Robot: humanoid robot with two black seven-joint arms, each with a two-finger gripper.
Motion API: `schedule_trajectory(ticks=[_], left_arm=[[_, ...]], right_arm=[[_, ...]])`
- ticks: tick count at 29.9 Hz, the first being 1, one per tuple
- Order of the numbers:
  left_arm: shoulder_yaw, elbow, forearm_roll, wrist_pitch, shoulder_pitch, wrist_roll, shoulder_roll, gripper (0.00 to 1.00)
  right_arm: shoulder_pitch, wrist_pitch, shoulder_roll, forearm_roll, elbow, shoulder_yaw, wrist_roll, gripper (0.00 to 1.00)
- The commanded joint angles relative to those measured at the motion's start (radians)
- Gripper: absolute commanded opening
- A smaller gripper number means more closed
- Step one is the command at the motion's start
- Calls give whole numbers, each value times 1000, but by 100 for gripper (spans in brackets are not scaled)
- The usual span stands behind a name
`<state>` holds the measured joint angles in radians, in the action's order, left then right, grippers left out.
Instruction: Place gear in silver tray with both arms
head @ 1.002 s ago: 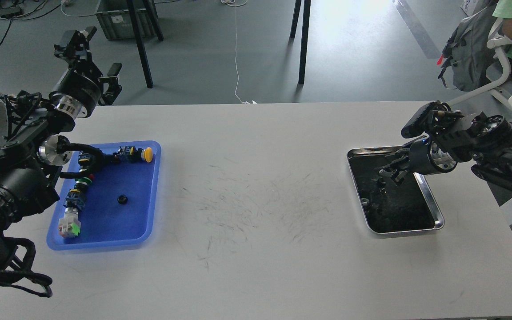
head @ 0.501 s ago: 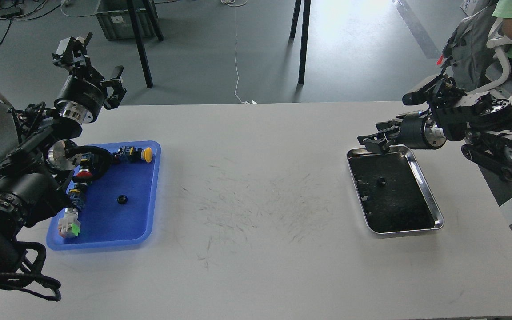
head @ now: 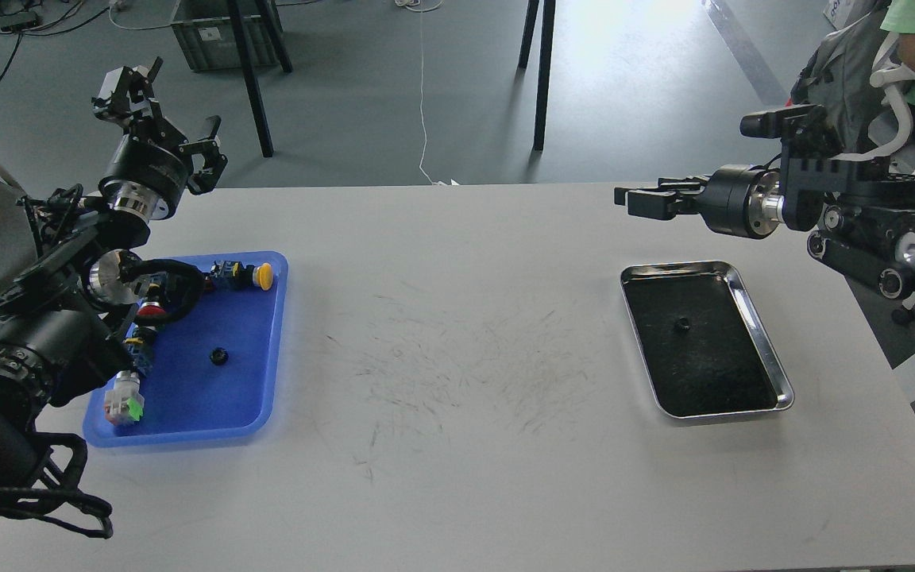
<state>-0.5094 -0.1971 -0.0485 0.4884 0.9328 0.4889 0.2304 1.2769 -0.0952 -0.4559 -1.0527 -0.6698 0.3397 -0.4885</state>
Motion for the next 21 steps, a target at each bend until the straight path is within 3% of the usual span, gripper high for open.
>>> schedule_trajectory(ticks=[1, 15, 21], left_arm=[[3, -1, 1, 0, 1, 0, -11, 99], [25, -1, 24, -4, 3, 0, -45, 99], [179, 7, 53, -111, 17, 0, -37, 99]], right_arm=[[-10, 9, 0, 83, 4, -76, 0, 83], [-108, 12, -10, 312, 4, -292, 0, 84], [-134, 18, -4, 335, 9, -338, 0, 84]])
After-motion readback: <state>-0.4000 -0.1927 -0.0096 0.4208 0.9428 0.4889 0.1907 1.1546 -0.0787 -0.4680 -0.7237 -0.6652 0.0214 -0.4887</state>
